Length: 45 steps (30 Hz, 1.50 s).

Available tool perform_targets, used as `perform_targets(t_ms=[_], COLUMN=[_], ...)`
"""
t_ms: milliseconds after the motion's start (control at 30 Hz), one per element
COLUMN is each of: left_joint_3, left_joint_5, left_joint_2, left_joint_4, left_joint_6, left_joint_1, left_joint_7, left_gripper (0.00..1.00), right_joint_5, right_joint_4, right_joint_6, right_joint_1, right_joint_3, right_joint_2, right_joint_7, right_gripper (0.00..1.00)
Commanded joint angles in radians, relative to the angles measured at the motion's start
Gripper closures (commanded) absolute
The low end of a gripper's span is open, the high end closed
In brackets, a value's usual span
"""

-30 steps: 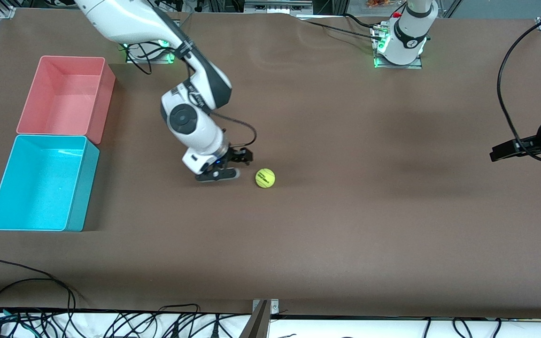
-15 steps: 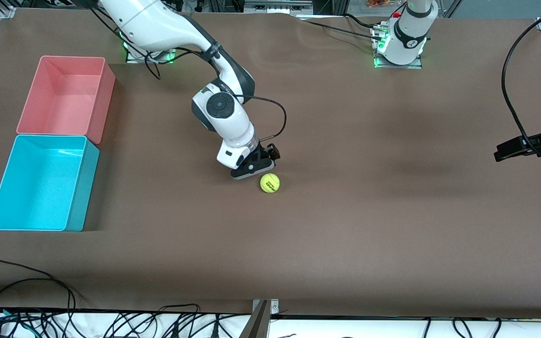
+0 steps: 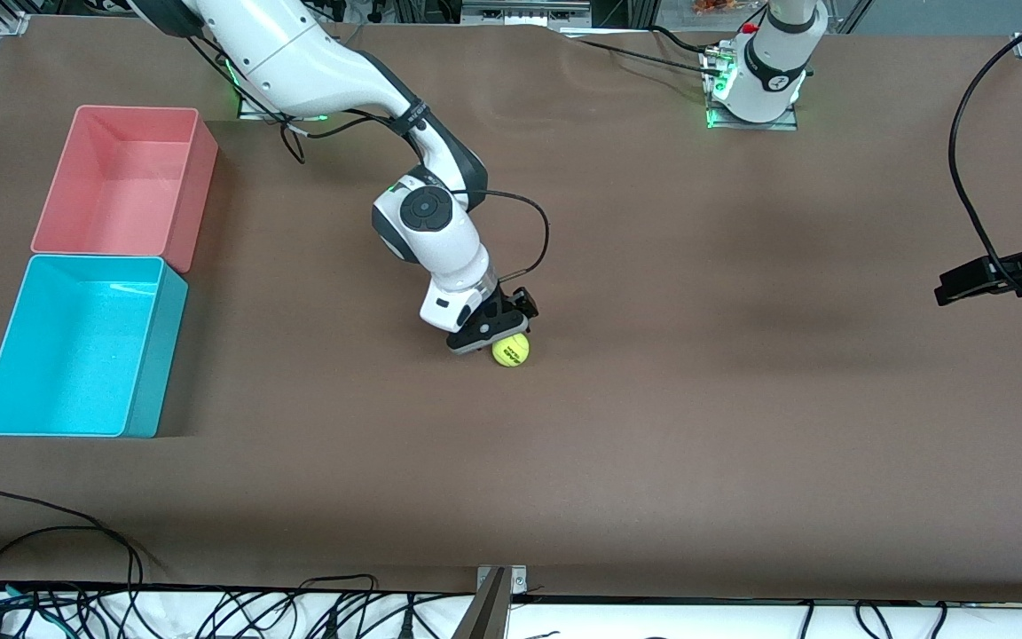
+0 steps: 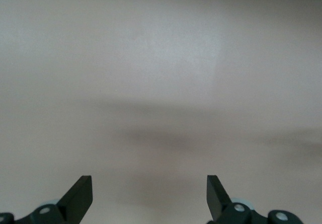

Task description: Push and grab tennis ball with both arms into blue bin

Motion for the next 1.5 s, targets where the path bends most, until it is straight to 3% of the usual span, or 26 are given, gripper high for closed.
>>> perform_targets(t_ms=[0,300,467,568,734,1168,1469], left_joint_3=[0.001,0.001,0.001,0.001,0.001,0.001,0.001], left_joint_5=[-0.011,-0.01,-0.01,-0.01,-0.01,-0.011,-0.021], left_joint_2=[-0.003,-0.003,-0.003,-0.003,-0.003,-0.004,-0.029], left_joint_4=[0.02,0.02,0.02,0.02,0.02,0.02,0.008], left_joint_6=[-0.02,-0.02,-0.02,-0.02,-0.02,-0.02,-0.018], left_joint_1=[0.005,0.005,0.005,0.005,0.005,0.005,0.007], left_joint_7=[0.027,0.027,0.027,0.027,0.027,0.027,0.027], left_gripper=[0.0,0.0,0.0,0.0,0.0,0.0,0.0], right_joint_5=[-0.035,-0.049,-0.065,-0.065,-0.065,-0.058,-0.049], right_joint_4=[0.035,0.036,0.036,0.036,0.036,0.116,0.277], right_joint_6=[0.092,0.142,0.159,0.159,0.145,-0.214,-0.557], right_joint_1=[0.022,0.027,0.025,0.025,0.022,0.011,0.007], right_joint_3=[-0.025,-0.036,-0.036,-0.036,-0.036,-0.035,-0.028], right_joint_2=[0.061,0.096,0.098,0.096,0.087,0.006,-0.011], right_joint_7=[0.009,0.006,-0.001,-0.004,-0.009,-0.034,-0.098], right_gripper=[0.0,0.01,0.42,0.56,0.67,0.71,0.71])
